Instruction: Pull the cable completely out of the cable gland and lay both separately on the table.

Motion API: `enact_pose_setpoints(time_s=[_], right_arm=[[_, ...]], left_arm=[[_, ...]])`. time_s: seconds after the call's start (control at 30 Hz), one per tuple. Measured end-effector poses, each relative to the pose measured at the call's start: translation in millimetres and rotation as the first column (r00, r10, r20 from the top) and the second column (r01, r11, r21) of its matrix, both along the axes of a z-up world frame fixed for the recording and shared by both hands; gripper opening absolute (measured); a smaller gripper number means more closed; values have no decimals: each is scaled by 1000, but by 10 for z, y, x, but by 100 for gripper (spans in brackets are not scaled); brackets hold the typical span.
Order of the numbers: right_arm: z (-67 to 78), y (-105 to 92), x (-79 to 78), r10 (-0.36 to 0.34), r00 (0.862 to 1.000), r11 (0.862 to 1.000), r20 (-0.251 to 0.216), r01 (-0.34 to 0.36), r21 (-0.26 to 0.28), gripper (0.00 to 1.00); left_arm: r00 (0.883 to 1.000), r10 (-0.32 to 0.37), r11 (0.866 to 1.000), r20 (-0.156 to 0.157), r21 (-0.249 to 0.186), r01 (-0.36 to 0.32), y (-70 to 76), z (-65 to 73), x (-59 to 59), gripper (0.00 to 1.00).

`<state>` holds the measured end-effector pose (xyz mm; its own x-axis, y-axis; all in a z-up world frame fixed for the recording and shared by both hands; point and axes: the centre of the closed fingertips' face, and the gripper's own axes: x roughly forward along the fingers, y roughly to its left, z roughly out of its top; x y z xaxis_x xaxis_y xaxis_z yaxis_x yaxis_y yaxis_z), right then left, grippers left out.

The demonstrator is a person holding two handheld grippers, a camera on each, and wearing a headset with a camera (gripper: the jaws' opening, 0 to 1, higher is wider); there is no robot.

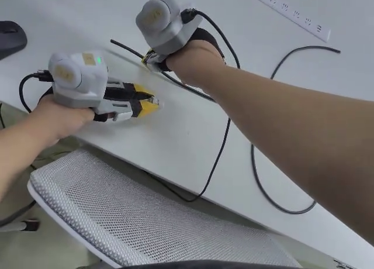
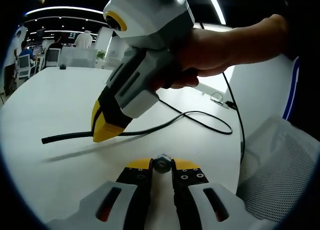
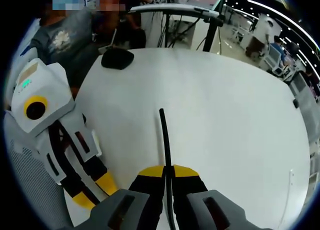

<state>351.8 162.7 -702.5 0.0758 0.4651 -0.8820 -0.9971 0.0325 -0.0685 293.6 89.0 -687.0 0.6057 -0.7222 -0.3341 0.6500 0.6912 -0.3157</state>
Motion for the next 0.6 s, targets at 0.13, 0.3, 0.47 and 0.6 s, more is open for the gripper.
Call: enact_pose_setpoints(time_s=[0.13,0.3,0.47,0.6], right_arm=[[-37,-23,-24,19,1000,1000,4,-19,-3,0],[-71,-26,-7,20,1000,1000,5,-20,-9,0],[-103,-22,-13,33,999,999,11,-33,-16,0],[-124,-26,-11,46,999,999,22,-46,-25,0]], left_arm=[[1000,-4,1000,-1,17,4,11,-33,-9,16],[1000,-17,998,3,54,16,20,-76,-24,16],[1000,-20,998,7,63,19,19,-79,-22,16],[1000,-19,997,9,69,19,22,-81,-25,16]])
